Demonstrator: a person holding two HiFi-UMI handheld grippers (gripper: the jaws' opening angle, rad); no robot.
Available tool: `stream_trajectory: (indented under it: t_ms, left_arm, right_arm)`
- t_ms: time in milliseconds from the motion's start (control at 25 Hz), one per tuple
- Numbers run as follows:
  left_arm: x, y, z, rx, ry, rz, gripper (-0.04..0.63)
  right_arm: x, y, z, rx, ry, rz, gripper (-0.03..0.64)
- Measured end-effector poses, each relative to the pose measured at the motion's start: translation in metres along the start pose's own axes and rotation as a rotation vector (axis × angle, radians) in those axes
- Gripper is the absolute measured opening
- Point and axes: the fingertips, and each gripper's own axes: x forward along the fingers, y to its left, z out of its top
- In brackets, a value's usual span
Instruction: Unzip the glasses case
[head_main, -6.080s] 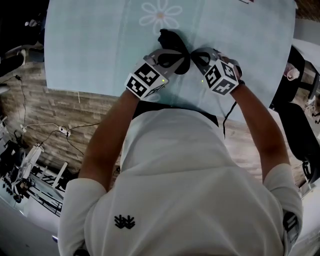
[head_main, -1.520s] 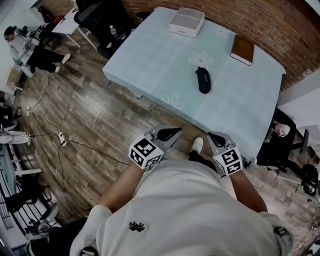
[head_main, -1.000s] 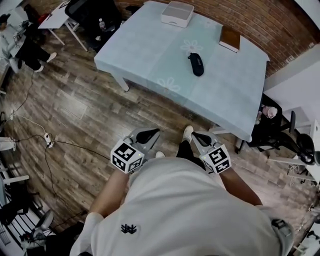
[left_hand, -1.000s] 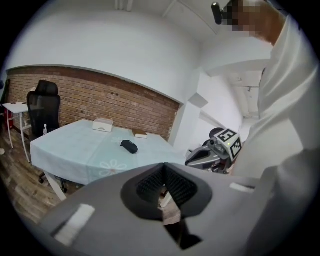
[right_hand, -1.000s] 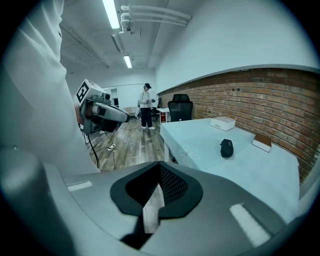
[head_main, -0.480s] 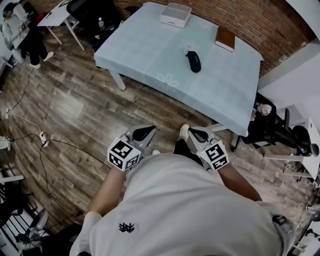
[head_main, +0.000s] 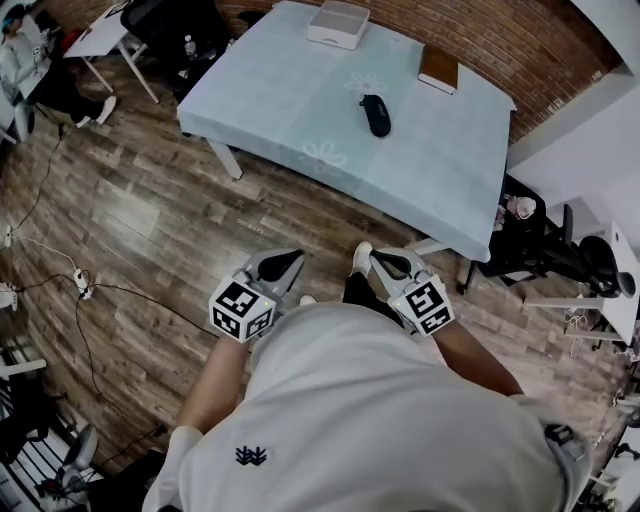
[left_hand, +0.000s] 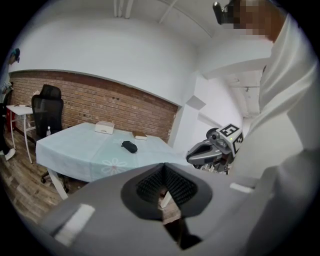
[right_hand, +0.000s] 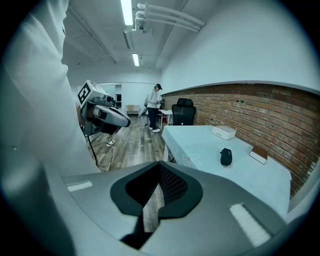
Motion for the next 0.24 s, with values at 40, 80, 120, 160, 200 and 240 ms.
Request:
stream_trajectory:
  t_ms: [40, 80, 120, 160, 200, 240]
  left_arm:
    - [0.0022, 0.0002, 0.0006, 0.002, 0.002, -0.004, 0.052]
    - [0.0043, 0.0007, 0.0016, 0.003, 0.003, -0.006, 0.052]
    - [0.0061, 0.0018, 0.0028, 0.004, 0.003, -0.008, 0.052]
    - [0.0074, 0.0035, 0.0038, 0.005, 0.004, -0.008, 0.052]
    - [0.0083, 0.0056, 0.0047, 0.005, 0.004, -0.007, 0.052]
    - [0.0090, 0.0080, 0.0055, 0.004, 0.005, -0.005, 0.052]
  right_arm:
    - [0.0003, -0.0020, -0.0011, 0.002, -0.001, -0.002, 0.002]
    - [0.0008, -0.0040, -0.0016, 0.004, 0.000, -0.002, 0.002]
    - [0.0018, -0.0060, -0.0017, 0.004, 0.001, -0.002, 0.002]
    - [0.0035, -0.0079, -0.0015, 0.003, 0.003, -0.002, 0.002]
    - [0.0057, -0.0098, -0.0010, 0.002, 0.004, 0.000, 0.002]
    - [0.0081, -0.0117, -0.0003, 0.001, 0.004, 0.002, 0.002]
